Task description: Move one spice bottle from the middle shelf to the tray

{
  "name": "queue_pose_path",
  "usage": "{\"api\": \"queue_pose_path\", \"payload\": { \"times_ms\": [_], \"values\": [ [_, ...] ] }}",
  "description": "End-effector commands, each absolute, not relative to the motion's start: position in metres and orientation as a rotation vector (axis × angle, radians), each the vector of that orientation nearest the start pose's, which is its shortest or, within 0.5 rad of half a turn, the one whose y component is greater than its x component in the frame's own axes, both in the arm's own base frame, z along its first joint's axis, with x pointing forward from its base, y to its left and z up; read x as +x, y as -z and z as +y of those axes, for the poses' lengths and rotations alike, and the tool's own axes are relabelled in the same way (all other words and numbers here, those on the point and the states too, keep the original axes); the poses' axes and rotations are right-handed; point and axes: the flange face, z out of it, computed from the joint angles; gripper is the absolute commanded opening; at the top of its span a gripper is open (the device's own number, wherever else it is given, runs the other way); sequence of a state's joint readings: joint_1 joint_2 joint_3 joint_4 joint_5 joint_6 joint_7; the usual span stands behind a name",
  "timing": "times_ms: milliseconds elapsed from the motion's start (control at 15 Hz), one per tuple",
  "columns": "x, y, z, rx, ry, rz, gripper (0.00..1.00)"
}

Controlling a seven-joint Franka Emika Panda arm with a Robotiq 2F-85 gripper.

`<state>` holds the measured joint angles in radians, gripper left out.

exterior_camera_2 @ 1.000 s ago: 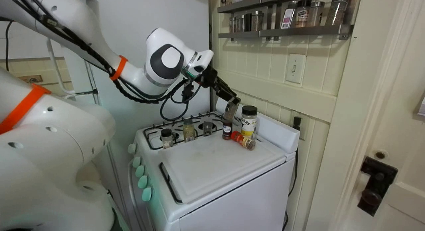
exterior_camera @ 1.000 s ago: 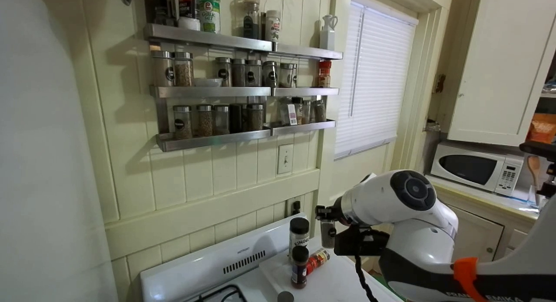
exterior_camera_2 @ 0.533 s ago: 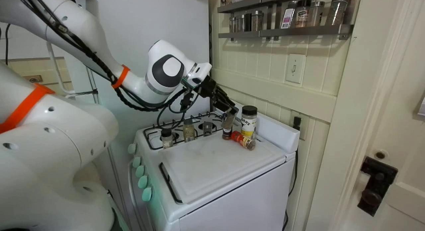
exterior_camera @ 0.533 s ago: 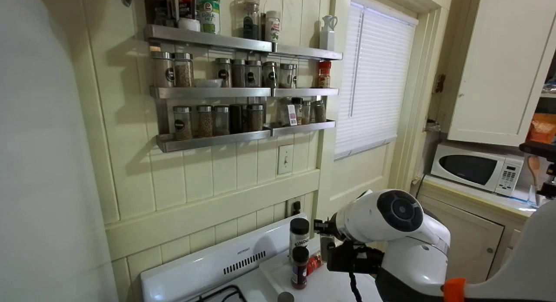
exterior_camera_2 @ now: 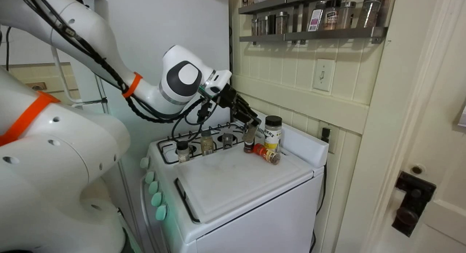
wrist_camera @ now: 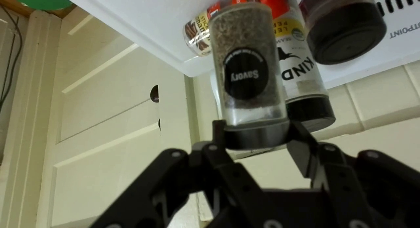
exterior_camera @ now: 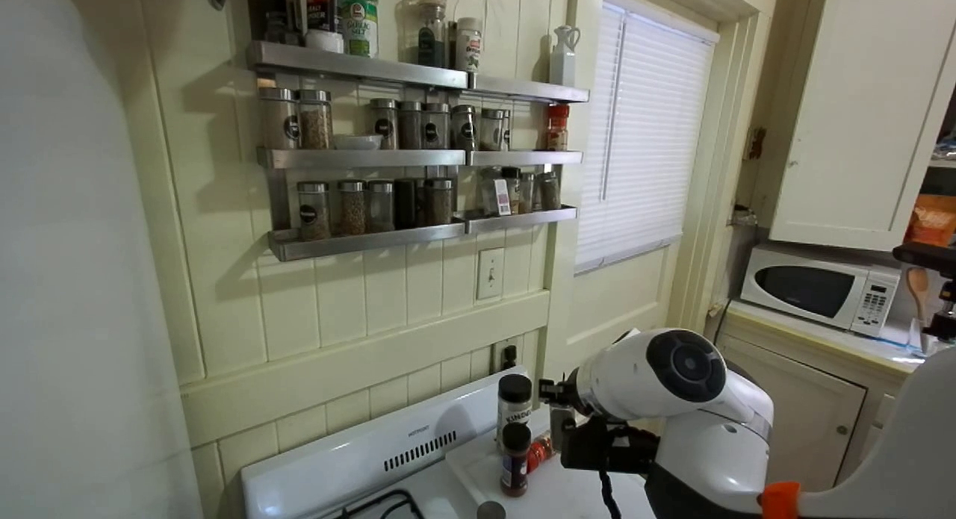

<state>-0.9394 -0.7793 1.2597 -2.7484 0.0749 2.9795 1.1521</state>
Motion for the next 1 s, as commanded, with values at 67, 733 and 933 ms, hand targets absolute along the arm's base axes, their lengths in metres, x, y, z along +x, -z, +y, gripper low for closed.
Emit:
{"api": "queue_pose_path", "payload": {
  "times_ms": [67, 733, 933],
  "values": [
    [0.405, -0.343, 0.121, -2.844, 1.342, 1.210, 0.26],
    [0.380, -0.304, 0.181, -2.947, 1.354, 1.031, 0.26],
    [0.373, -0.294, 0.194, -2.960, 1.393, 0.971, 0.26]
  ]
}}
